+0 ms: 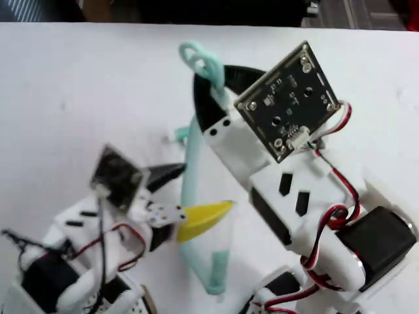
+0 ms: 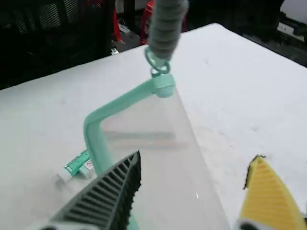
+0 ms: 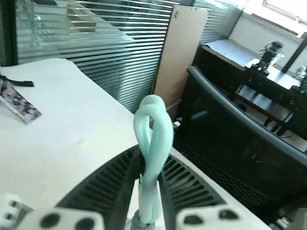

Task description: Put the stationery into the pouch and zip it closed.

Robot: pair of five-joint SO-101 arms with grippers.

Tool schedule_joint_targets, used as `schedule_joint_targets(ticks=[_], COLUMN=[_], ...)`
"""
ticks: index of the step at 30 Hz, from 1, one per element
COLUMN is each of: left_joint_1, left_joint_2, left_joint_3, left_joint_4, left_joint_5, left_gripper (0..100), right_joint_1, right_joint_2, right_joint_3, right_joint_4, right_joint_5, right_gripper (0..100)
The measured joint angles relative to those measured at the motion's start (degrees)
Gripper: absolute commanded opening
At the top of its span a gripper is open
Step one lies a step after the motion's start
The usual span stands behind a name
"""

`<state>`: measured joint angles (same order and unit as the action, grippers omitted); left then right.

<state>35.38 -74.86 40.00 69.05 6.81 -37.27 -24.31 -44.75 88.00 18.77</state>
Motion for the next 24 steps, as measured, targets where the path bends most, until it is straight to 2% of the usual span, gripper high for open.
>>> schedule_joint_targets(ticks=[6,11,17,24], left_joint_1=[1.14,0.97,-2.55,-7.21], left_joint_2=[5.27,5.63,5.98,5.71], left_joint_3=[-0.35,4.40,11.34,11.96], left_joint_4=[-0.79,-8.00,-15.56,-15.91], left_joint_5=[0.18,0.18,0.35,0.44], left_gripper=[35,35,35,33], right_joint_1=[-3.25,-7.82,-11.96,-12.13], right_joint_2=[-0.09,-2.99,-7.65,-10.90], right_joint_3=[0.00,0.00,0.35,0.35], right_joint_4=[0.00,0.00,0.00,1.93], right_joint_5=[-2.81,-3.25,-3.25,-3.25], right_gripper=[1.6,1.6,1.6,1.6])
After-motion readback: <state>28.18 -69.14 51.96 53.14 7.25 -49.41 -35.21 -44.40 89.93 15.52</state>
